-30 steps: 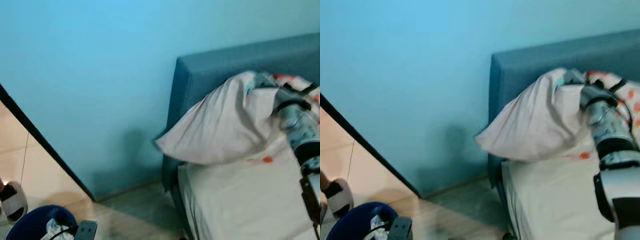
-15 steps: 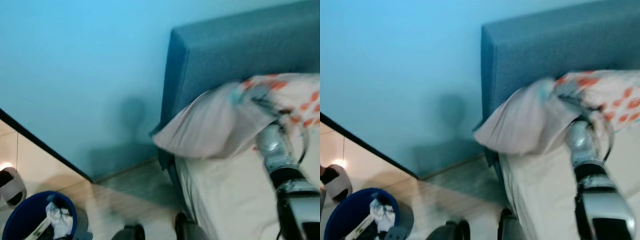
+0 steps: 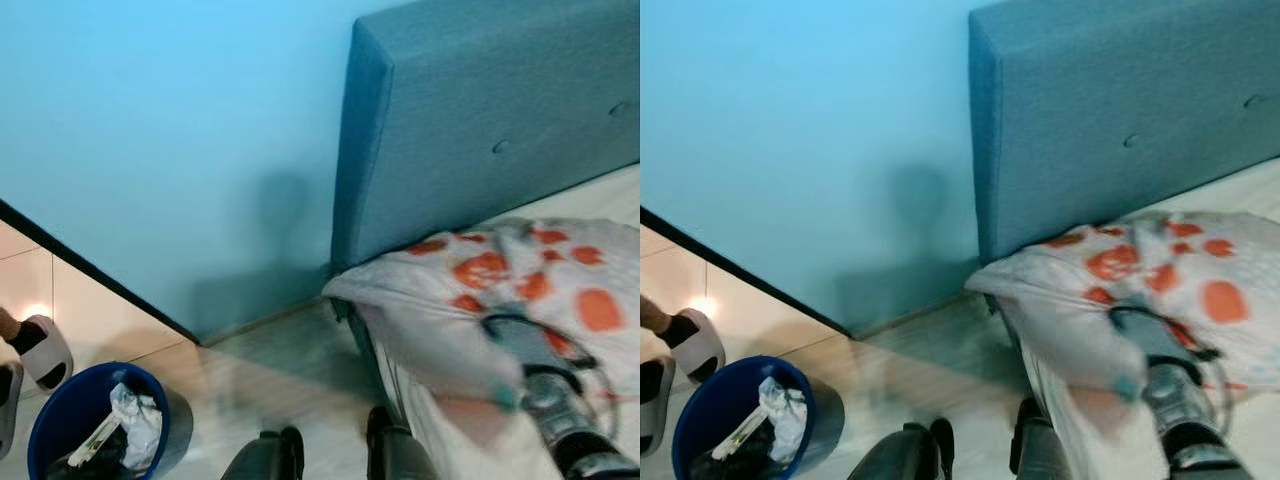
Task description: Clean up the room
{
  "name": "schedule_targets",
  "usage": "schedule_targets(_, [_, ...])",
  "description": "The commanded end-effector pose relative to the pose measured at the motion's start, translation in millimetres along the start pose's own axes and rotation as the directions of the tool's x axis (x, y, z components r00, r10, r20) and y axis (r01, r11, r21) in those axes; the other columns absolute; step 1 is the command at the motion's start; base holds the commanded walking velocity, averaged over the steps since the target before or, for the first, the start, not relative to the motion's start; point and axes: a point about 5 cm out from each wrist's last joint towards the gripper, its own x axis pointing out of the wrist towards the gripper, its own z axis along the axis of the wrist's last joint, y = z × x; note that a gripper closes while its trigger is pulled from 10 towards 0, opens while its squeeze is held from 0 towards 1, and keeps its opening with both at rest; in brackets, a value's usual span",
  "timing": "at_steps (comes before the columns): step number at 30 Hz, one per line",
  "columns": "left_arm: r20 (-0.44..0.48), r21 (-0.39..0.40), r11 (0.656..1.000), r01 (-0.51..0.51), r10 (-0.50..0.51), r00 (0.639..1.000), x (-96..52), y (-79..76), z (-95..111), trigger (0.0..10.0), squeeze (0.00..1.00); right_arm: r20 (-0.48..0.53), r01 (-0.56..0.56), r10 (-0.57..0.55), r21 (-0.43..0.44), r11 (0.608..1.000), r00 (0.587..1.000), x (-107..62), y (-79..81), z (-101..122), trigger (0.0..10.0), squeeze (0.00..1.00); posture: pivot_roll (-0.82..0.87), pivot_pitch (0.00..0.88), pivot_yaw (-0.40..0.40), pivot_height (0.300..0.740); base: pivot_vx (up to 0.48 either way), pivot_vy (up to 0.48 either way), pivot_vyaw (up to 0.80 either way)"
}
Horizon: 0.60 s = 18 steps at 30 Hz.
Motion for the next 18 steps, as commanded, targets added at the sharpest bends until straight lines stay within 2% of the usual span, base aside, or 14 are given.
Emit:
schedule_targets(1, [-0.063, -0.021, 1.000, 0.022, -0.024, 0.998, -2.8, -9.8, -15, 10.0, 0.00, -0.099, 0.101, -0.095, 0.063, 0.993, 0.991, 5.5, -21.1, -11, 10.0, 0.00, 0.05, 0.434, 0.063, 0.735, 0.000, 0.000, 0.00])
schedule_targets(2, [-0.063, -0.021, 1.000, 0.022, -0.024, 0.998, -2.8, -9.8, -15, 10.0, 0.00, -0.099, 0.101, -0.095, 0.063, 0.993, 0.991, 5.5, -21.1, -11, 10.0, 0.00, 0.05, 0.434, 0.063, 0.735, 0.000, 0.000, 0.00])
schedule_targets(3, [-0.058, -0.022, 0.999, 0.031, -0.032, 0.998, -0.9, -12.3, -12, 10.0, 0.00, -0.132, 0.134, -0.121, 0.097, 0.986, 0.984, 8.6, -30.2, -10, 10.0, 0.00, 0.05, 0.420, 0.060, 0.735, 0.000, 0.000, 0.00])
schedule_targets(5, [-0.056, -0.023, 0.999, 0.033, -0.035, 0.998, -0.4, -13.0, -12, 10.0, 0.00, -0.147, 0.139, -0.122, 0.111, 0.984, 0.982, 9.2, -31.7, -11, 10.0, 0.00, 0.05, 0.420, 0.060, 0.735, 0.000, 0.000, 0.00])
schedule_targets(9, [-0.054, -0.032, 0.999, 0.027, -0.029, 0.998, -0.3, -9.0, -10, 10.0, 0.00, -0.216, 0.110, -0.075, 0.156, 0.982, 0.973, 8.4, -26.7, -14, 10.0, 0.01, 0.06, 0.403, 0.055, 0.735, 0.000, 0.000, 0.00])
schedule_targets(11, [-0.058, -0.036, 0.999, 0.019, -0.021, 0.998, -0.7, -5.4, -10, 10.0, 0.00, -0.231, 0.037, 0.005, 0.179, 0.983, 0.973, 4.3, -11.3, -15, 10.0, 0.03, 0.07, 0.390, 0.055, 0.735, 0.000, 0.000, 0.00])
schedule_targets(12, [-0.065, -0.037, 0.999, 0.014, -0.016, 0.998, -1.5, -3.3, -11, 10.0, 0.00, -0.242, -0.058, 0.104, 0.191, 0.980, 0.965, -1.8, 7.1, -17, 10.0, 0.03, 0.07, 0.390, 0.055, 0.735, 0.000, 0.000, 0.00])
schedule_targets(14, [-0.065, -0.037, 0.999, 0.014, -0.016, 0.998, -1.5, -3.3, -11, 10.0, 0.00, -0.242, -0.058, 0.104, 0.191, 0.980, 0.965, -1.8, 7.1, -17, 10.0, 0.03, 0.07, 0.390, 0.055, 0.735, 0.000, 0.000, 0.00])
schedule_targets(15, [-0.070, -0.041, 0.999, 0.014, -0.017, 0.997, -1.2, -3.2, -11, 10.0, 0.00, -0.272, -0.130, 0.172, 0.166, 0.977, 0.947, -7.9, 19.8, -23, 10.0, 0.03, 0.07, 0.382, 0.057, 0.735, 0.000, 0.000, 0.00])
schedule_targets(18, [-0.072, -0.045, 0.999, 0.017, -0.020, 0.997, -0.7, -3.7, -10, 10.0, 0.00, -0.309, -0.139, 0.183, 0.159, 0.978, 0.934, -10.9, 22.7, -30, 10.0, 0.03, 0.07, 0.381, 0.059, 0.735, 0.000, 0.000, 0.00])
